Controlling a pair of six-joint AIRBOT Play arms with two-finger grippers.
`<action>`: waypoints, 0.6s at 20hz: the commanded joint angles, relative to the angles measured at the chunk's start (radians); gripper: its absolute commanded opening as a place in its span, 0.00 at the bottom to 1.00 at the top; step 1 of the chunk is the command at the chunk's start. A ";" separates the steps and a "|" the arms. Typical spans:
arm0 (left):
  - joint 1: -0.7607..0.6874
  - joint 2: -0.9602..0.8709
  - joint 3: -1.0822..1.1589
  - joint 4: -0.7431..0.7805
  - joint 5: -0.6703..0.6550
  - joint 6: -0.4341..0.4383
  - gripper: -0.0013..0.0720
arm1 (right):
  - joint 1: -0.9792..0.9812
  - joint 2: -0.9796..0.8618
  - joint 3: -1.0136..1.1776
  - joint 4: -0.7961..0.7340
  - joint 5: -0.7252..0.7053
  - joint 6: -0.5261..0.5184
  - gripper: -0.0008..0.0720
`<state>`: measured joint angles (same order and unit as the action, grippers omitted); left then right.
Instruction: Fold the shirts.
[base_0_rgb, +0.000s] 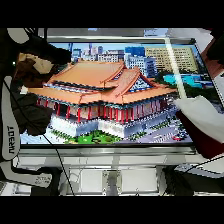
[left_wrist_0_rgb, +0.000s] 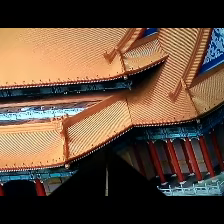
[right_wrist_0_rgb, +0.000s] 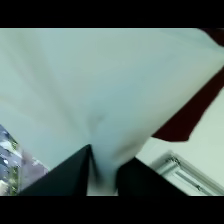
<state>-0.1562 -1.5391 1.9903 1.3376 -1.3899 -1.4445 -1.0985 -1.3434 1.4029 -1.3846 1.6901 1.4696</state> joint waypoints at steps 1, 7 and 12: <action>0.001 -0.001 0.000 -0.014 -0.004 0.000 0.05 | -0.003 0.002 -0.048 -0.033 0.024 -0.006 0.40; 0.001 -0.001 0.000 -0.014 0.006 0.000 0.05 | 0.013 0.027 -0.048 0.554 -0.092 -0.075 0.40; 0.001 -0.001 0.000 -0.013 -0.006 -0.028 0.05 | 0.358 0.027 -0.051 0.851 -0.146 -0.317 0.39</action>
<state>-0.1558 -1.5391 1.9903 1.3243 -1.3834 -1.4521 -0.9195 -1.3167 1.3540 -0.7132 1.5959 1.2812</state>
